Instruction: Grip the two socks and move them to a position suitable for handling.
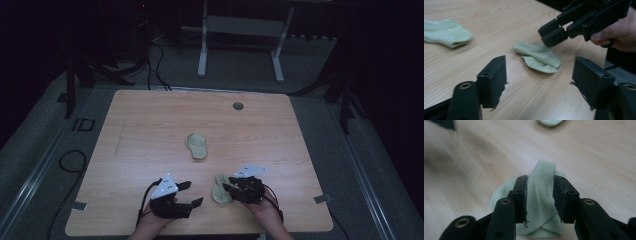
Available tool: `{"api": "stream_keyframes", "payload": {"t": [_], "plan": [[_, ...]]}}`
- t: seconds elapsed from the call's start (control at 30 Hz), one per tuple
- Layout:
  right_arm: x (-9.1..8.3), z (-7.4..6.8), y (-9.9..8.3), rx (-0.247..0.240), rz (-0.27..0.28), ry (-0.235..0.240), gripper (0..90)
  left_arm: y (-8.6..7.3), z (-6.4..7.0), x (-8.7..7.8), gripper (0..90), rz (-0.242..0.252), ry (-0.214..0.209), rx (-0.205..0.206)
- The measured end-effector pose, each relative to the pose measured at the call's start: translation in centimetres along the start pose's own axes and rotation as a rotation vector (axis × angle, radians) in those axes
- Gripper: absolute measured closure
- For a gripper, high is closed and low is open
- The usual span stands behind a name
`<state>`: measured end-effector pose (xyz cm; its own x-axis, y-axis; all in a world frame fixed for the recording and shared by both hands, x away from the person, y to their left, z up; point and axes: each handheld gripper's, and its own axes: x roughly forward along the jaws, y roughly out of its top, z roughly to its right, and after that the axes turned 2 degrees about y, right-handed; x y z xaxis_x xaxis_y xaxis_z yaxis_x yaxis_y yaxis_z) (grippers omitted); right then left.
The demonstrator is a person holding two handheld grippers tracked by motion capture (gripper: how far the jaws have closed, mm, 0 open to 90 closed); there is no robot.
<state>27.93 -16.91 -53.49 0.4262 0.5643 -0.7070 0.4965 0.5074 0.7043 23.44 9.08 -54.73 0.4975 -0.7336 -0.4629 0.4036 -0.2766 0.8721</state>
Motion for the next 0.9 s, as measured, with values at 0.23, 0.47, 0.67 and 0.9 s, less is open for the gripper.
{"api": "stream_keyframes", "payload": {"t": [0.23,0.47,0.67,0.9], "plan": [[1.2,0.3,-0.5,-0.027,-0.052,-0.005,63.9,0.4,-0.1,4.3,33.9,-0.135,-0.032,0.023],[1.8,0.3,-0.7,-0.035,-0.06,-0.023,71.6,0.7,0.2,6.8,41.2,-0.223,-0.042,0.065],[1.9,0.2,-0.9,-0.044,-0.054,-0.049,80.0,1.1,0.6,7.5,67.8,-0.247,-0.04,0.074],[1.7,0.1,-0.9,-0.045,-0.036,-0.064,89.0,1.6,0.6,7.4,85.0,-0.248,-0.019,0.062]]}}
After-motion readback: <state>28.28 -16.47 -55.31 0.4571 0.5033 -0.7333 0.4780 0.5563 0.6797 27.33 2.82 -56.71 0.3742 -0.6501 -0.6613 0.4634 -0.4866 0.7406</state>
